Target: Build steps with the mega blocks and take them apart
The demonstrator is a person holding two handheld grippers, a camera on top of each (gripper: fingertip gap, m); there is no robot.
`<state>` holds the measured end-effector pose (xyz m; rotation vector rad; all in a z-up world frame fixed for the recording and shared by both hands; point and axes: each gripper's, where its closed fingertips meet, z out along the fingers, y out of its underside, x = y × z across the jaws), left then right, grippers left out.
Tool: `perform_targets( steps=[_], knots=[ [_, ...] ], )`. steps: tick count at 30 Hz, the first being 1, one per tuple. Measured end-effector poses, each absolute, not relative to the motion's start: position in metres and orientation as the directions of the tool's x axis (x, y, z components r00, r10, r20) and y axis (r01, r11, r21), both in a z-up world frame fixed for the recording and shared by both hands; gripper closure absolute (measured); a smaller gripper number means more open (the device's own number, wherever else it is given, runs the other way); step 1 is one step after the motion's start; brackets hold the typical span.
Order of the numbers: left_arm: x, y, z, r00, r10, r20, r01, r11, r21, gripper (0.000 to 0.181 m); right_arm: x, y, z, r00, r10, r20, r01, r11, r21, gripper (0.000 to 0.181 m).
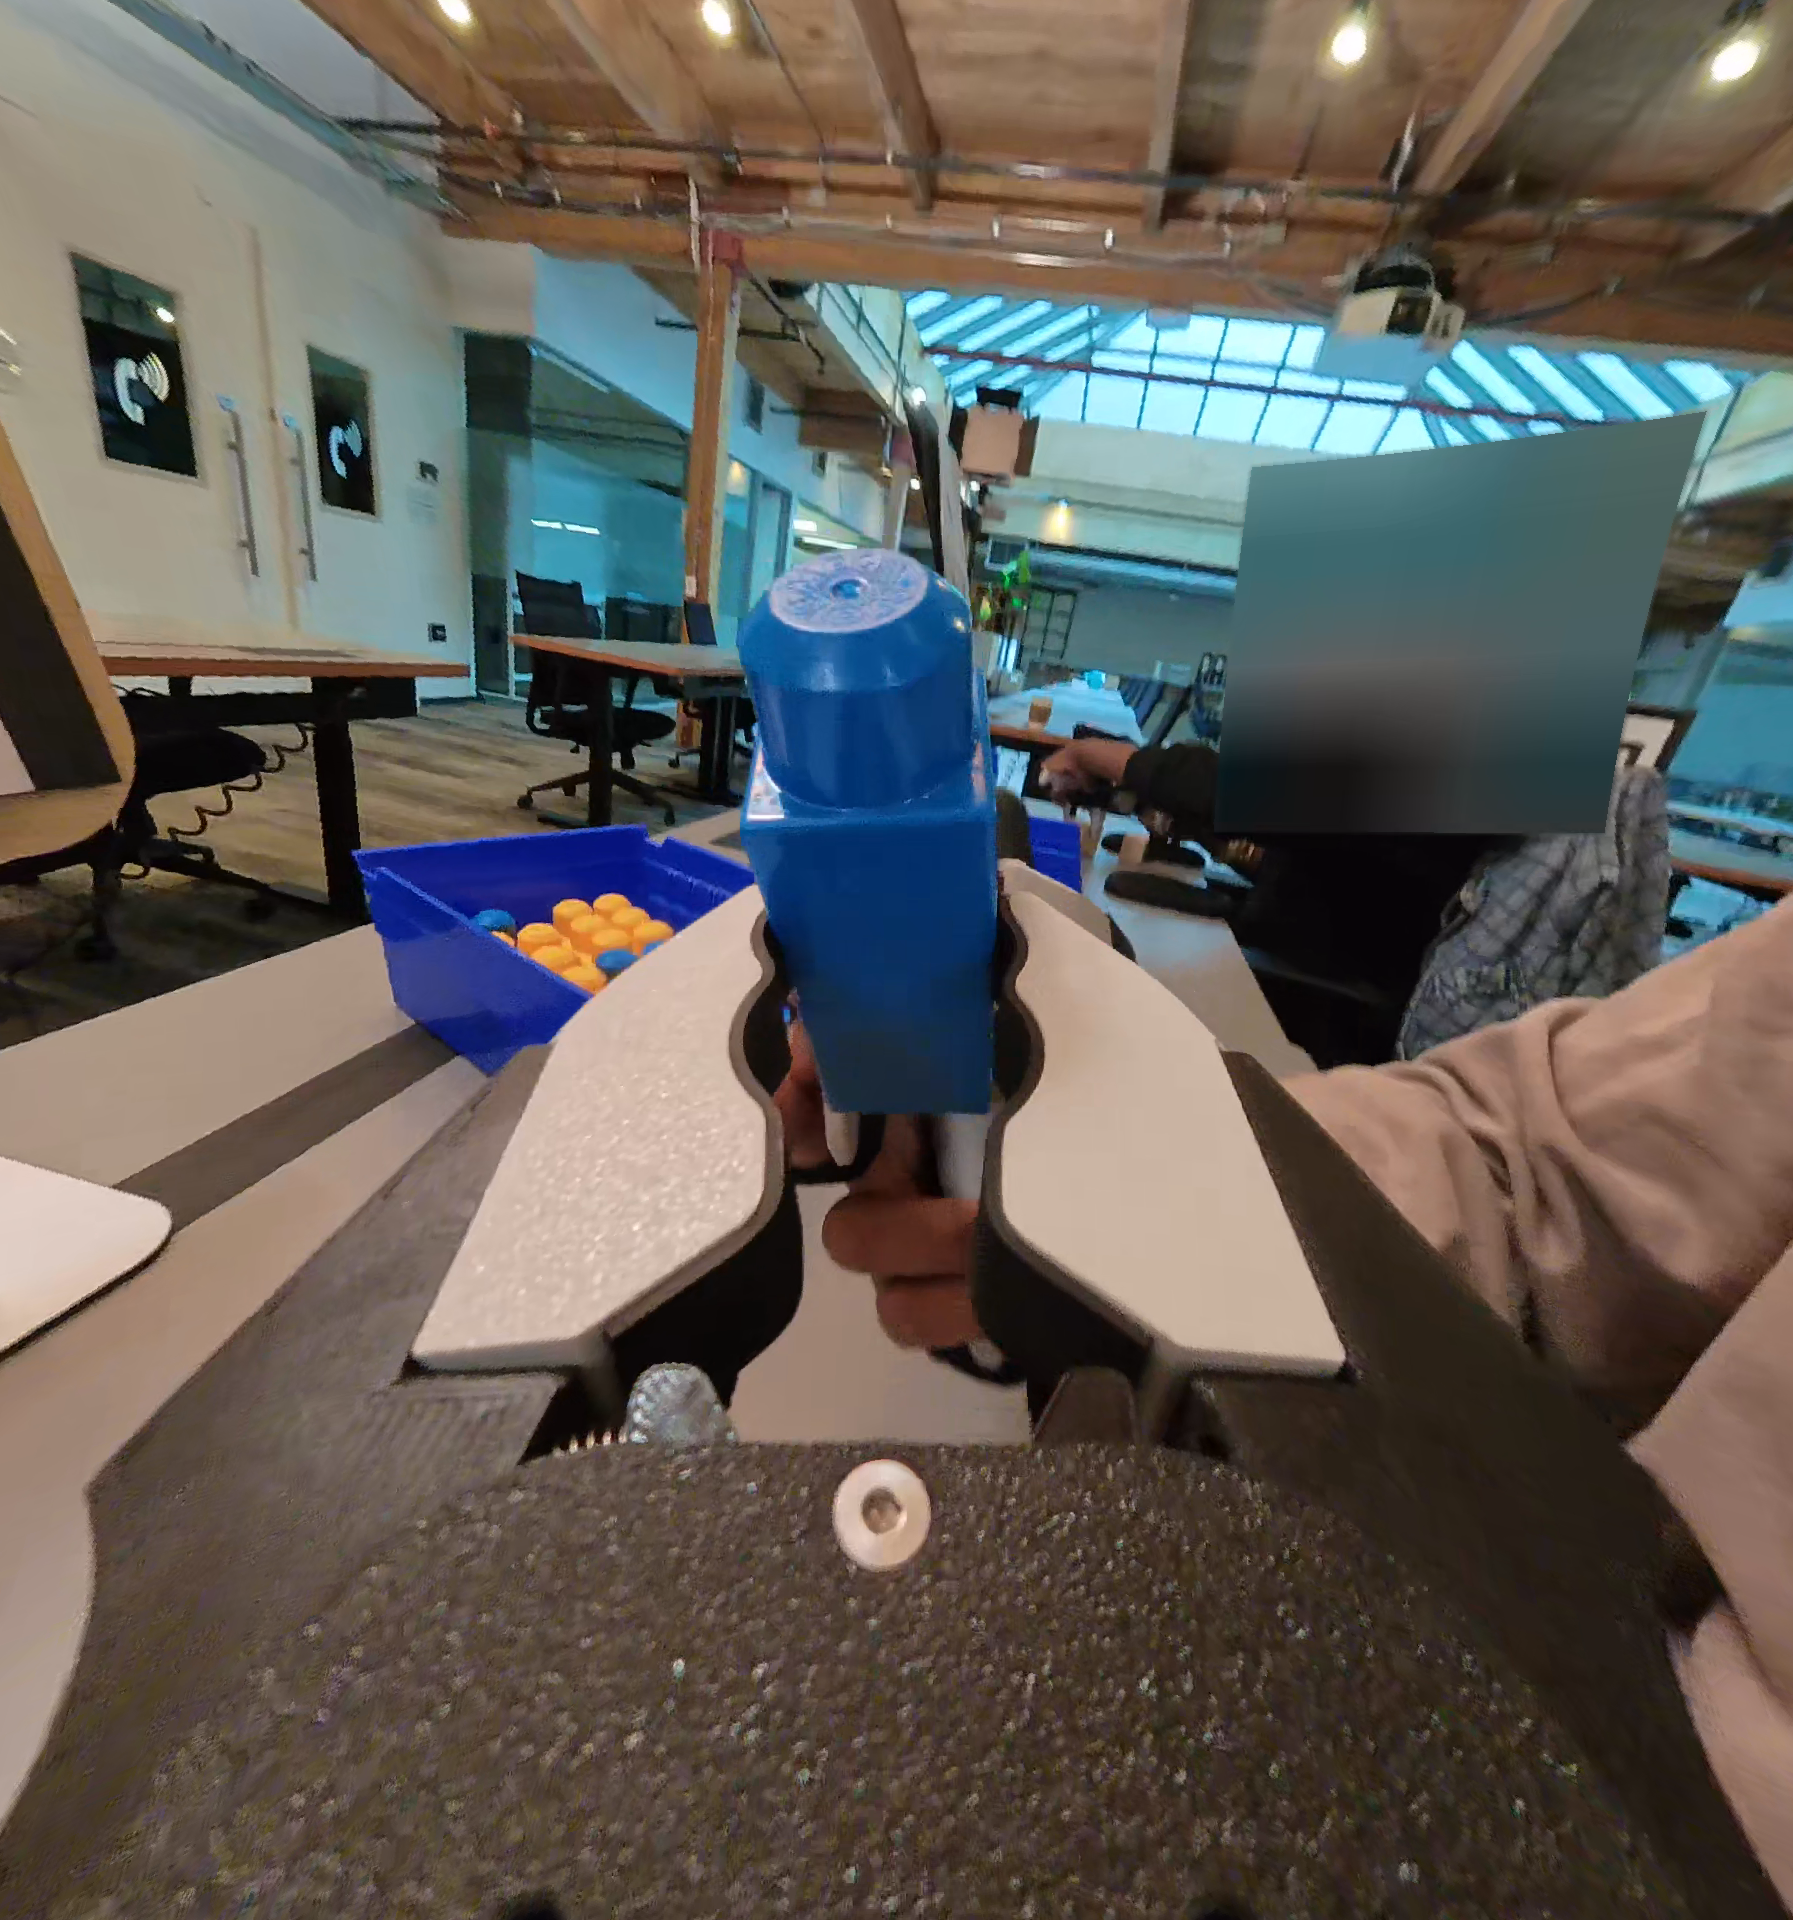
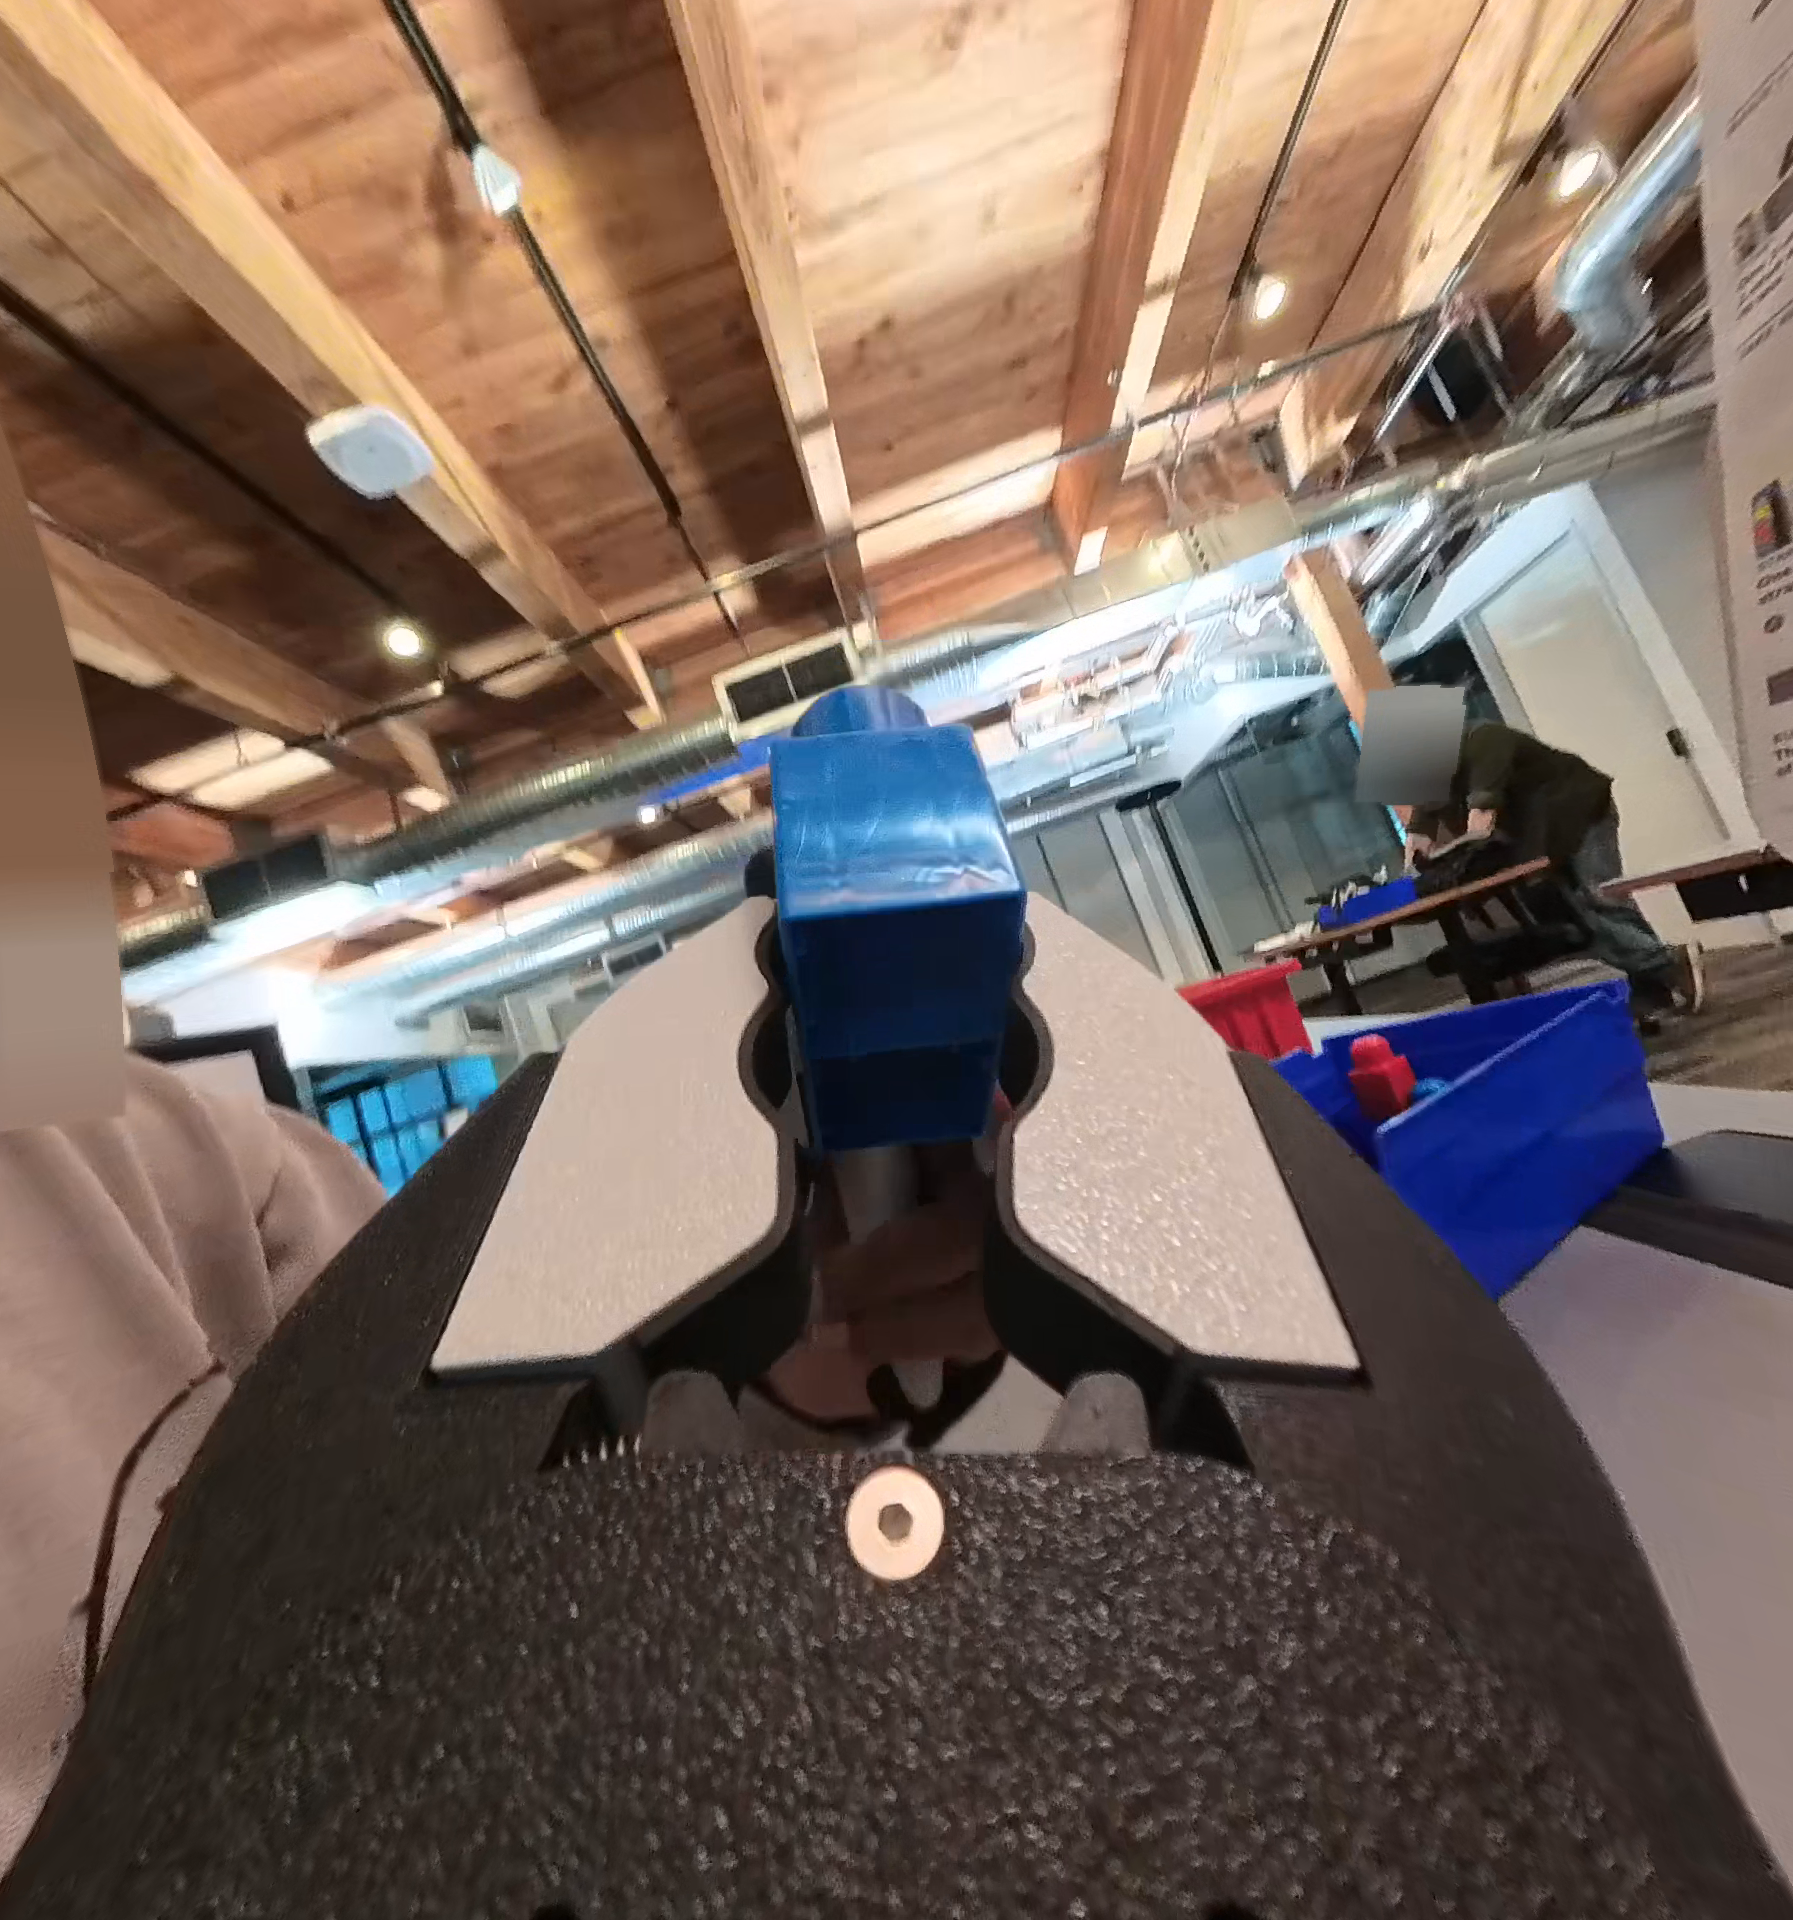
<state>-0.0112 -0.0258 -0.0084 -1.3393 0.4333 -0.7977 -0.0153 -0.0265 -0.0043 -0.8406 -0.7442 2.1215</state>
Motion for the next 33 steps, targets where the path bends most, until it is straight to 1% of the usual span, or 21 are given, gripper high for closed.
perform_targets(
  steps=[2, 4, 6, 8, 10, 13, 15, 16, 18, 22, 25, 28, 30, 31, 32, 33],
  knots=[
    [-0.016, -0.029, -0.014, 0.671, -0.732, 0.119, 0.196, 0.020, -0.980, 0.144, -0.017, -0.028, -0.011, -0.516, 0.807, -0.288, -0.354, -0.507, -0.786, 0.144],
    [-0.023, -0.031, -0.024, 0.680, -0.731, 0.052, 0.078, 0.001, -0.997, 0.145, -0.015, -0.026, -0.016, -0.486, 0.851, -0.198, -0.300, -0.376, -0.877, 0.138],
    [-0.031, -0.029, -0.045, 0.708, -0.704, -0.062, -0.114, -0.028, -0.993, 0.145, -0.012, -0.021, -0.023, -0.422, 0.904, -0.072, -0.223, -0.181, -0.958, 0.135],
    [-0.034, -0.027, -0.072, 0.699, -0.697, -0.158, -0.297, -0.082, -0.951, 0.145, -0.011, -0.020, -0.034, -0.370, 0.927, 0.069, -0.113, 0.029, -0.993, 0.132],
    [-0.028, -0.027, -0.097, 0.663, -0.722, -0.199, -0.410, -0.129, -0.903, 0.145, -0.014, -0.028, -0.050, -0.362, 0.917, 0.170, 0.013, 0.187, -0.982, 0.127],
    [-0.015, -0.031, -0.129, 0.592, -0.771, -0.234, -0.543, -0.167, -0.823, 0.145, -0.021, -0.039, -0.080, -0.382, 0.887, 0.260, 0.167, 0.343, -0.924, 0.120],
    [-0.008, -0.034, -0.138, 0.562, -0.790, -0.246, -0.581, -0.164, -0.798, 0.145, -0.024, -0.042, -0.101, -0.402, 0.866, 0.297, 0.252, 0.417, -0.873, 0.122],
    [-0.007, -0.035, -0.141, 0.552, -0.795, -0.252, -0.599, -0.168, -0.783, 0.145, -0.024, -0.043, -0.109, -0.417, 0.855, 0.307, 0.281, 0.443, -0.851, 0.127],
    [-0.009, -0.036, -0.144, 0.545, -0.796, -0.264, -0.614, -0.164, -0.772, 0.145, -0.022, -0.048, -0.114, -0.449, 0.842, 0.297, 0.277, 0.448, -0.850, 0.144],
    [-0.007, -0.034, -0.135, 0.551, -0.795, -0.254, -0.554, -0.120, -0.824, 0.145, -0.021, -0.048, -0.108, -0.453, 0.846, 0.283, 0.235, 0.419, -0.877, 0.145],
    [-0.006, -0.034, -0.125, 0.565, -0.795, -0.221, -0.473, -0.092, -0.876, 0.144, -0.021, -0.047, -0.097, -0.449, 0.862, 0.236, 0.171, 0.342, -0.924, 0.145],
    [-0.012, -0.032, -0.133, 0.567, -0.787, -0.245, -0.518, -0.108, -0.849, 0.143, -0.017, -0.043, -0.088, -0.452, 0.872, 0.188, 0.119, 0.267, -0.956, 0.145],
    [-0.011, -0.032, -0.133, 0.571, -0.791, -0.218, -0.491, -0.116, -0.863, 0.144, -0.013, -0.040, -0.083, -0.458, 0.872, 0.172, 0.098, 0.242, -0.965, 0.146],
    [-0.014, -0.031, -0.138, 0.571, -0.790, -0.225, -0.518, -0.134, -0.845, 0.144, -0.012, -0.040, -0.079, -0.458, 0.873, 0.166, 0.086, 0.230, -0.969, 0.145],
    [-0.018, -0.029, -0.145, 0.571, -0.783, -0.248, -0.554, -0.144, -0.820, 0.144, -0.010, -0.040, -0.070, -0.461, 0.874, 0.150, 0.044, 0.192, -0.980, 0.146],
    [-0.019, -0.028, -0.146, 0.575, -0.779, -0.251, -0.547, -0.139, -0.825, 0.144, -0.005, -0.038, -0.061, -0.464, 0.875, 0.136, 0.009, 0.158, -0.987, 0.146]
  ],
)
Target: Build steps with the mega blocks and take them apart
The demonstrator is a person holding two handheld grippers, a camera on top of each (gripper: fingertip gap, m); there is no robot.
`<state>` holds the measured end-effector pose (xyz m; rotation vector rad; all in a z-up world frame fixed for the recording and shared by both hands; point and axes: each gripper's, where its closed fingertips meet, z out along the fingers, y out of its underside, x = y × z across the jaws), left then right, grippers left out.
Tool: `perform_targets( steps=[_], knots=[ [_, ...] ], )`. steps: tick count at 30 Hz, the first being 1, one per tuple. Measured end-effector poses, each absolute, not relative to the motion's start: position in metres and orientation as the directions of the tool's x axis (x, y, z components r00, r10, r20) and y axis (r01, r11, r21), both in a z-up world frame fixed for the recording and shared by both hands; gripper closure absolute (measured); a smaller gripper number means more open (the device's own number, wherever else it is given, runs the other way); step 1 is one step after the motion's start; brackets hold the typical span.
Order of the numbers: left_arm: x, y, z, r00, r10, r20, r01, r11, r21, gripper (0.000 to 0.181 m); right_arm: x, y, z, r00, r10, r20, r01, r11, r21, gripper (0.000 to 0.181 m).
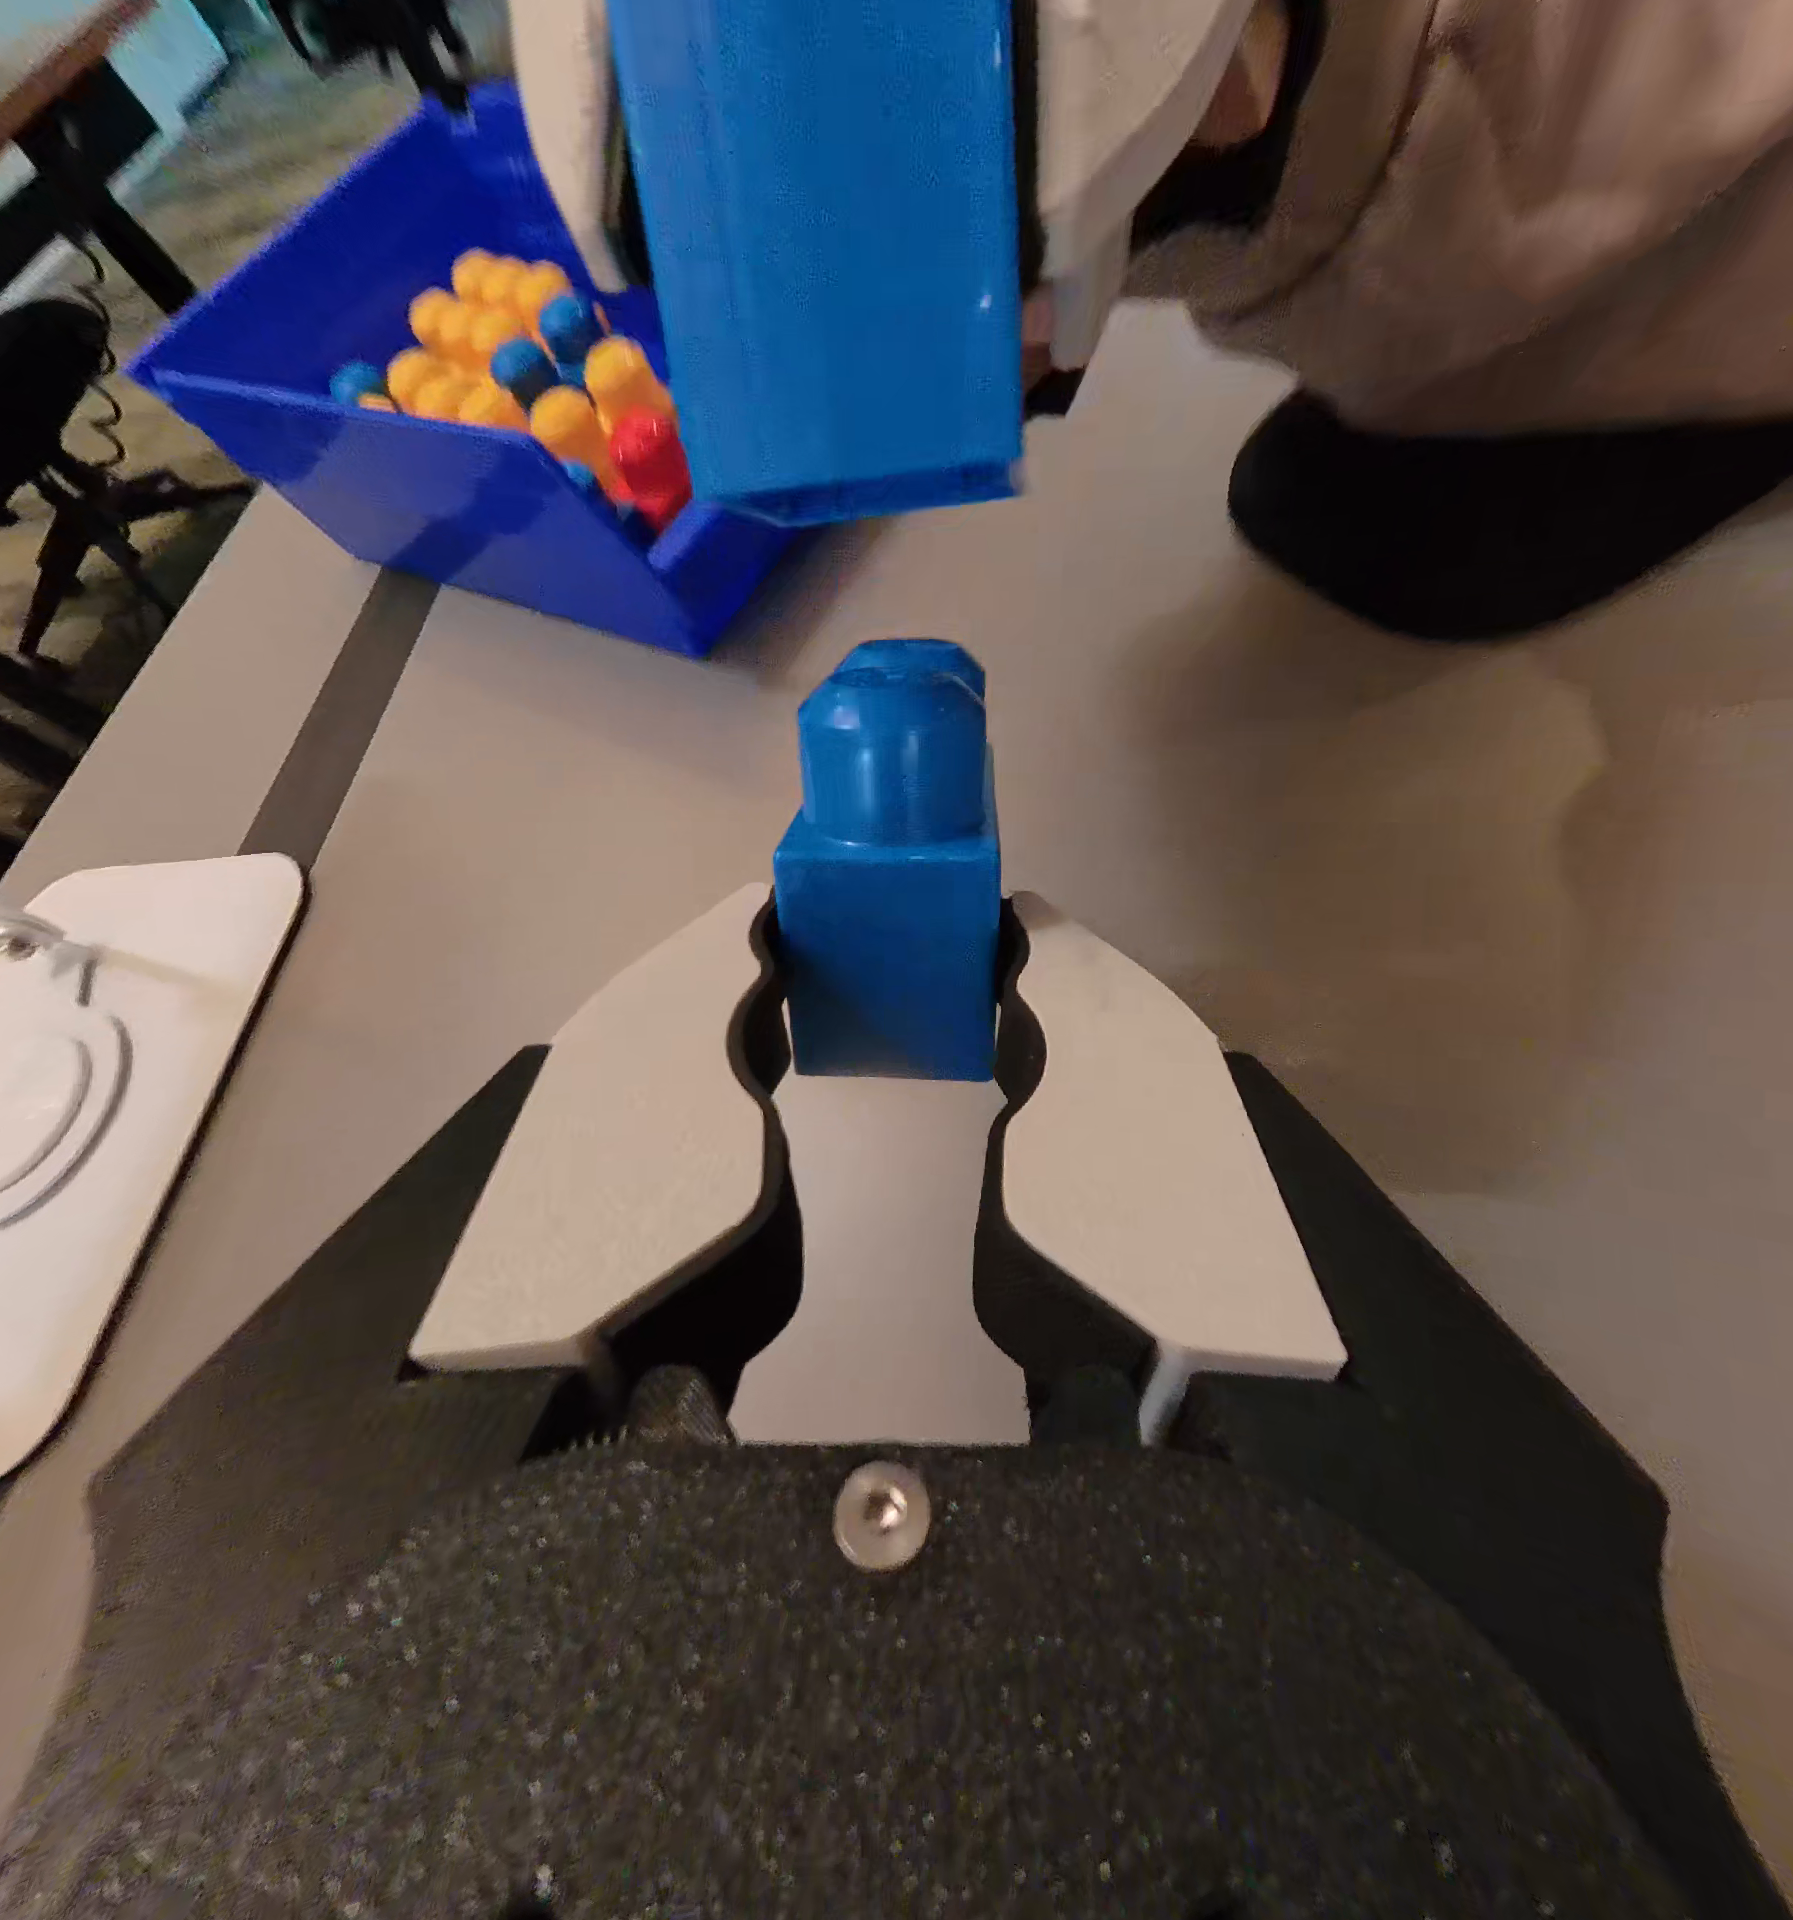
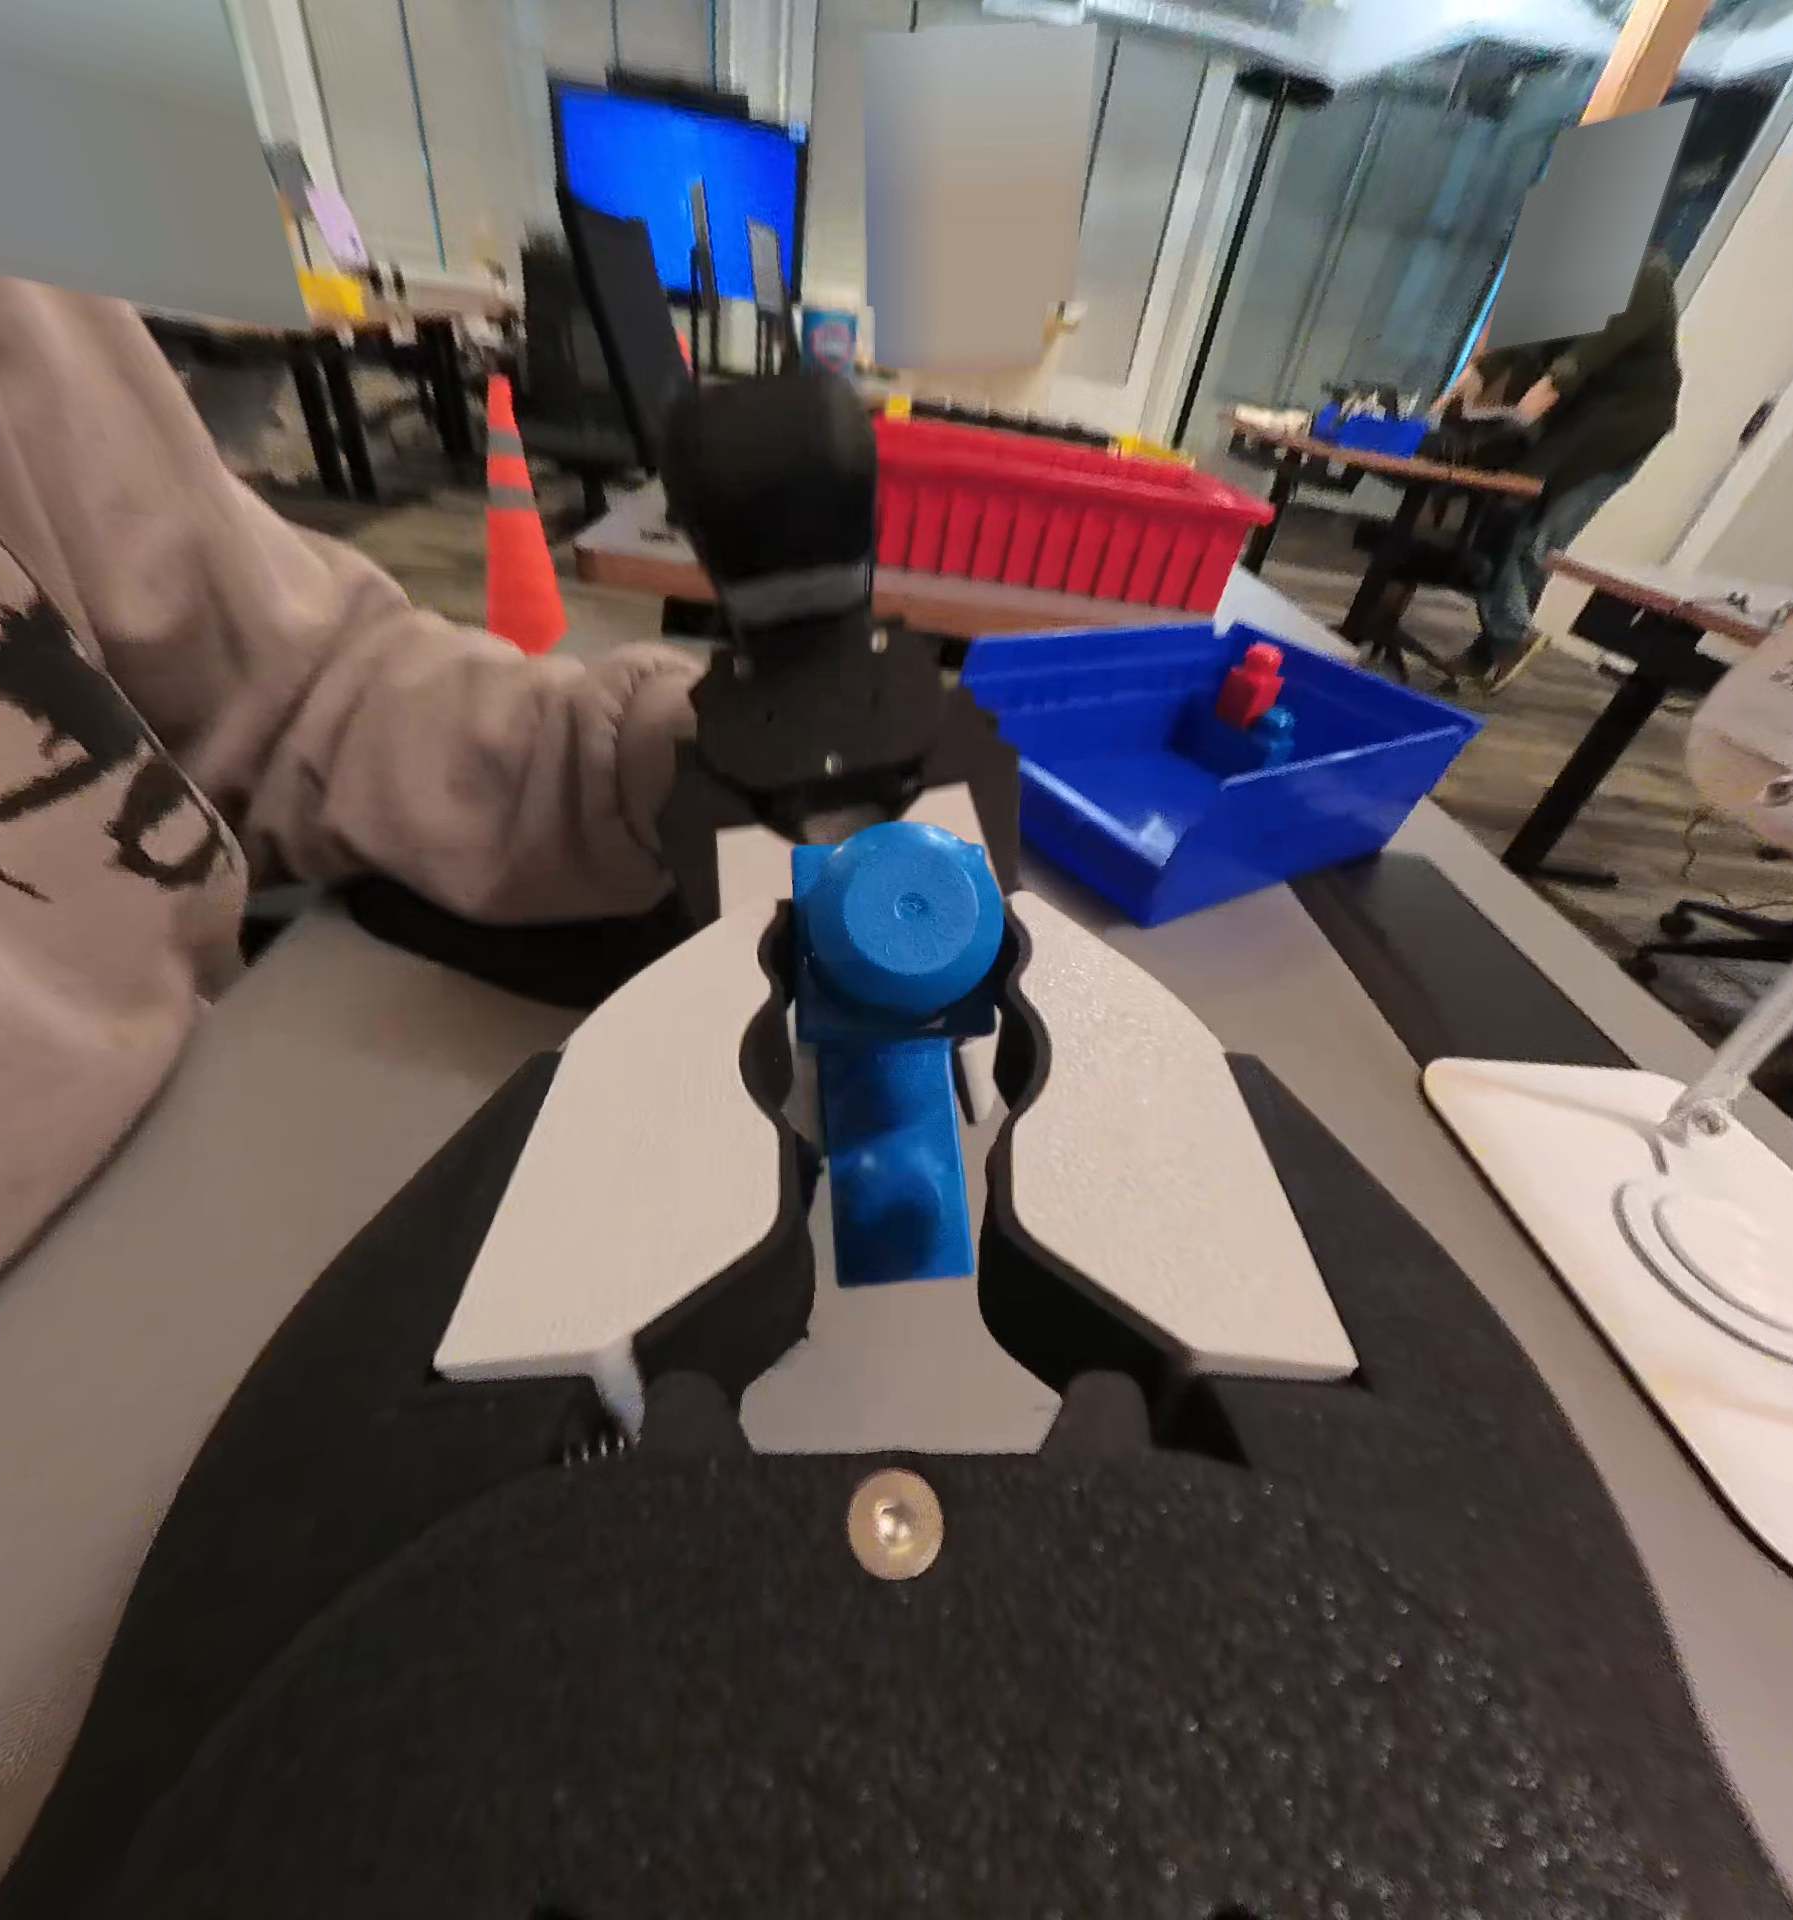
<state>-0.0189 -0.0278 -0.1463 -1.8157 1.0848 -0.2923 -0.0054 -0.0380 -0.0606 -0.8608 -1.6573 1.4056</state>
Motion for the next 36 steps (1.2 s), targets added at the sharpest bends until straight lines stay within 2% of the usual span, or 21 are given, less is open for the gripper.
perform_targets(
  steps=[2, 7, 10, 13, 15, 23, 25, 28, 32, 34, 36],
  knots=[
    [-0.015, -0.029, -0.139, 0.579, -0.788, -0.208, -0.497, -0.139, -0.857, 0.144, 0.001, -0.029, -0.053, -0.422, 0.888, 0.182, 0.000, 0.201, -0.980, 0.145],
    [-0.029, -0.023, -0.138, 0.621, -0.760, -0.193, -0.466, -0.159, -0.870, 0.144, 0.025, -0.003, -0.013, -0.367, 0.921, 0.133, -0.125, 0.093, -0.988, 0.146],
    [-0.044, -0.016, -0.129, 0.668, -0.735, -0.119, -0.357, -0.177, -0.917, 0.144, 0.023, 0.014, -0.040, -0.313, 0.935, 0.165, 0.040, 0.187, -0.982, 0.146],
    [-0.059, -0.013, -0.120, 0.697, -0.715, -0.044, -0.252, -0.187, -0.950, 0.144, 0.011, 0.018, -0.099, -0.339, 0.927, 0.158, 0.295, 0.264, -0.918, 0.145],
    [-0.065, -0.012, -0.116, 0.708, -0.706, -0.019, -0.210, -0.185, -0.960, 0.144, 0.003, 0.012, -0.133, -0.374, 0.921, 0.106, 0.403, 0.265, -0.876, 0.145],
    [-0.063, -0.014, -0.116, 0.689, -0.724, 0.018, -0.170, -0.185, -0.968, 0.144, -0.015, -0.009, -0.214, -0.453, 0.890, 0.058, 0.592, 0.349, -0.727, 0.145],
    [-0.060, -0.016, -0.116, 0.679, -0.734, 0.020, -0.168, -0.183, -0.969, 0.144, -0.017, -0.013, -0.218, -0.466, 0.884, 0.032, 0.586, 0.335, -0.738, 0.134],
    [-0.055, -0.018, -0.116, 0.666, -0.745, 0.019, -0.175, -0.181, -0.968, 0.144, -0.020, -0.011, -0.187, -0.446, 0.895, 0.010, 0.499, 0.258, -0.828, 0.119],
    [-0.041, -0.020, -0.122, 0.636, -0.772, -0.005, -0.222, -0.177, -0.959, 0.144, -0.015, -0.004, -0.111, -0.397, 0.918, 0.008, 0.279, 0.129, -0.952, 0.124],
    [-0.031, -0.022, -0.127, 0.617, -0.787, -0.028, -0.260, -0.170, -0.950, 0.144, -0.011, -0.006, -0.097, -0.396, 0.918, 0.020, 0.255, 0.131, -0.958, 0.130],
    [-0.020, -0.025, -0.127, 0.595, -0.803, -0.035, -0.272, -0.160, -0.949, 0.144, -0.008, -0.011, -0.103, -0.410, 0.911, 0.050, 0.305, 0.189, -0.934, 0.135]
  ],
)
